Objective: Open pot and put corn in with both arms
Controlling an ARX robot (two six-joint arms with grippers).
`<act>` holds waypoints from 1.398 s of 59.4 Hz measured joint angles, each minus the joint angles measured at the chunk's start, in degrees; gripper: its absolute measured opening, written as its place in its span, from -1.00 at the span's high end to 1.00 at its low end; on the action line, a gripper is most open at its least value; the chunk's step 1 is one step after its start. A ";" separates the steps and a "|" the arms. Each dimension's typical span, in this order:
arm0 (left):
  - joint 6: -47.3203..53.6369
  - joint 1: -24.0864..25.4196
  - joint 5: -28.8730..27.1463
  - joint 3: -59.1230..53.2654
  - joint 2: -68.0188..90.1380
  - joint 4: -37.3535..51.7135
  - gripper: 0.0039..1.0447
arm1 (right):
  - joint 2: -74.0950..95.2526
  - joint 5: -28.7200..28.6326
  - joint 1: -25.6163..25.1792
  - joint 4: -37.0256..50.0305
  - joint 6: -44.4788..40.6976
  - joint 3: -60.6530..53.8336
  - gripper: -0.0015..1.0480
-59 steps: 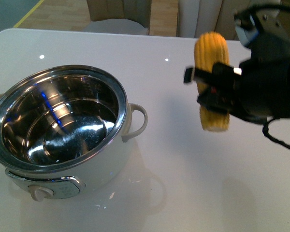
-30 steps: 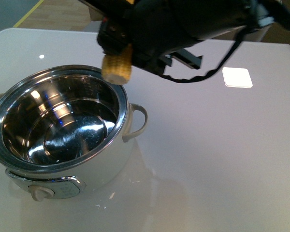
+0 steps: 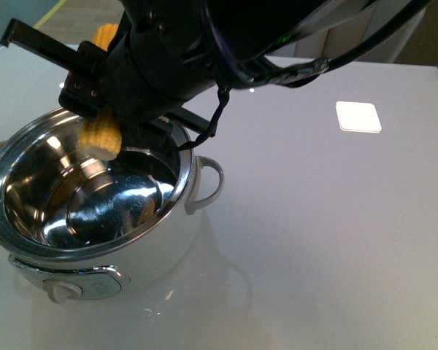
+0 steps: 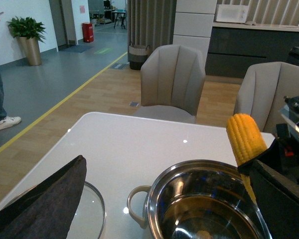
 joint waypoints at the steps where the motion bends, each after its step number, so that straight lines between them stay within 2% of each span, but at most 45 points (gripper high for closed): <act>1: 0.00 0.00 0.00 0.00 0.00 0.00 -0.87 | 0.37 -0.13 0.09 0.00 0.20 0.00 0.64; 30: 0.00 0.00 0.00 0.00 0.00 0.00 -0.87 | 4.31 -0.39 1.55 -1.86 0.72 -0.59 0.65; 54: 0.00 0.00 0.00 0.00 0.00 0.00 -0.87 | 3.04 -0.37 1.42 -0.48 2.10 -3.67 -0.51; 59: 0.00 0.00 0.00 0.00 0.00 0.00 -0.87 | 0.46 -0.07 0.61 1.16 2.82 -6.25 -0.84; 73: 0.00 0.00 -0.02 0.00 0.00 0.00 -0.87 | -9.55 3.28 -4.07 5.90 2.47 -16.24 -0.83; 83: 0.00 0.00 0.00 0.00 0.00 0.00 -0.87 | -22.36 9.29 -8.59 8.50 -0.57 -26.99 -0.83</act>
